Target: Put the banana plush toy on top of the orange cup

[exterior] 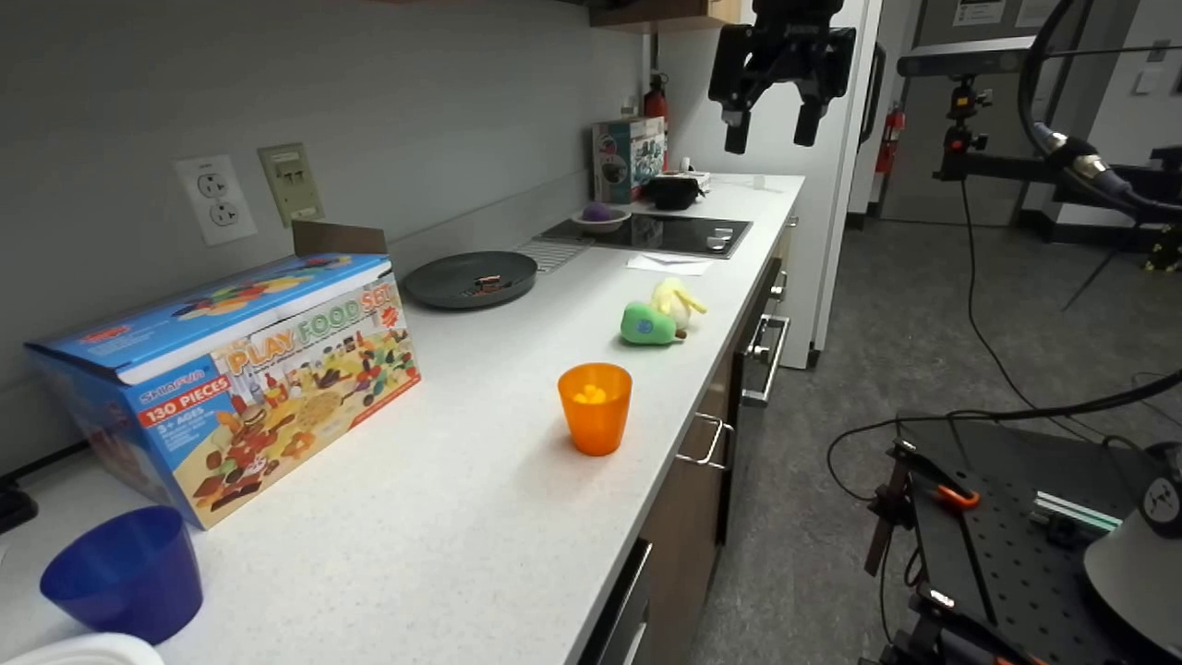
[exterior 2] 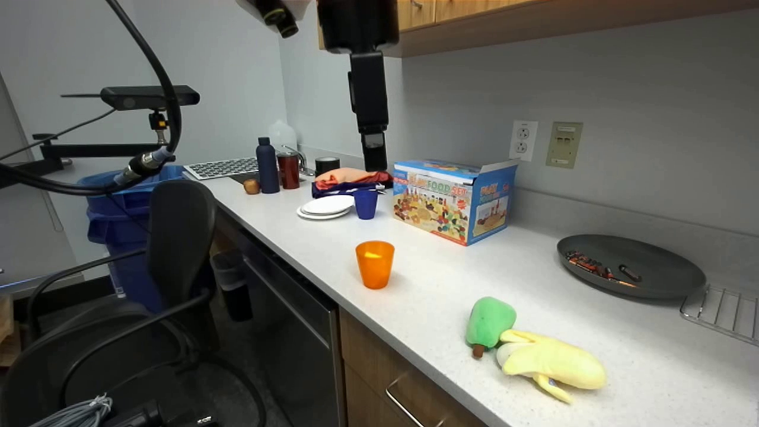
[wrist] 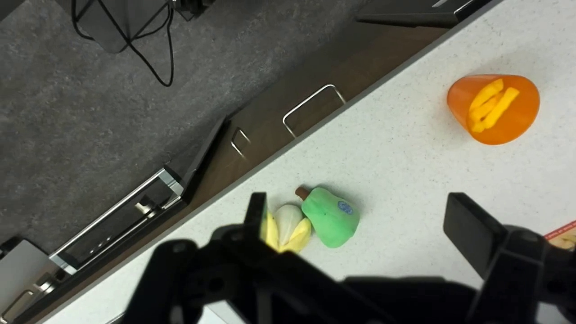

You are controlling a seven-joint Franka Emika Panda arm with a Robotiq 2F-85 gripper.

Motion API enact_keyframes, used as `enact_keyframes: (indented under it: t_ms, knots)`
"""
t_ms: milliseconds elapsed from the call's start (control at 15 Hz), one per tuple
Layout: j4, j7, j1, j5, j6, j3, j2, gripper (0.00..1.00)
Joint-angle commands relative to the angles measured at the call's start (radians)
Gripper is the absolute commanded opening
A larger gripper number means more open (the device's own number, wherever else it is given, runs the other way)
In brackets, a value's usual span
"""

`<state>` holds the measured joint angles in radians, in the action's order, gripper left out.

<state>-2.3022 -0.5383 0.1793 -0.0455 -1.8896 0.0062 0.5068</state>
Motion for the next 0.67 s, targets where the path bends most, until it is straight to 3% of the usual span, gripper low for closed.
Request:
enact_keyframes:
  t_ms: [0,67,333,600]
  knots:
    - [-0.001,-0.062,0.019,-0.032,-0.002,0.025,0.005,1.00]
    - [-0.078,-0.011,0.027,-0.052,-0.095,-0.010,0.006,1.00]
    - [-0.145,0.171,0.025,-0.096,-0.183,-0.070,0.011,1.00]
    - [-0.151,0.176,0.034,-0.097,-0.191,-0.069,-0.008,1.00]
